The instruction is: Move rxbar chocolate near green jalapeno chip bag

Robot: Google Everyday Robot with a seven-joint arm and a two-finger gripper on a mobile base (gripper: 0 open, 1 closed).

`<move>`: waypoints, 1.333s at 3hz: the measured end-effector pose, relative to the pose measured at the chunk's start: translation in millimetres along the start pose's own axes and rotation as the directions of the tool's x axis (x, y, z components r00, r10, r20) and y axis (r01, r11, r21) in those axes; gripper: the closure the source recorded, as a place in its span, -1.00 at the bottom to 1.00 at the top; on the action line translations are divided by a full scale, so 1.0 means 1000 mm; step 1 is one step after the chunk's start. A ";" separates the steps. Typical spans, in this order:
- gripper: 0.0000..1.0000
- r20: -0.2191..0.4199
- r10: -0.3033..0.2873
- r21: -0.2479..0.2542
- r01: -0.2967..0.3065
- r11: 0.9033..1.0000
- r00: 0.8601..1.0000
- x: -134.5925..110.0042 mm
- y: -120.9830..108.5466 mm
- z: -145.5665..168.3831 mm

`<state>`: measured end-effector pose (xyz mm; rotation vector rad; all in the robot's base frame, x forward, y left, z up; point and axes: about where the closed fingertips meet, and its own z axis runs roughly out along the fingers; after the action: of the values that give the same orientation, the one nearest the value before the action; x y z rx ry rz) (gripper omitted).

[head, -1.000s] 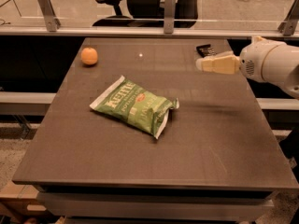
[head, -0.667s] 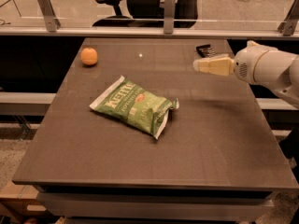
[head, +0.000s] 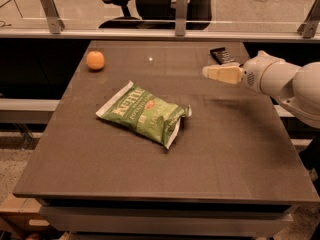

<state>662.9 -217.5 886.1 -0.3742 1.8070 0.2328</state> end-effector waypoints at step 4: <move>-1.00 -0.020 -0.012 0.058 0.013 0.998 1.000 0.010 -0.045 0.026</move>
Offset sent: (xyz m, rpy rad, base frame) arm 0.0311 -0.0316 -0.0216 -0.0046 -0.0248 -0.0677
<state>700.8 -251.7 870.9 -0.3477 1.8265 0.1685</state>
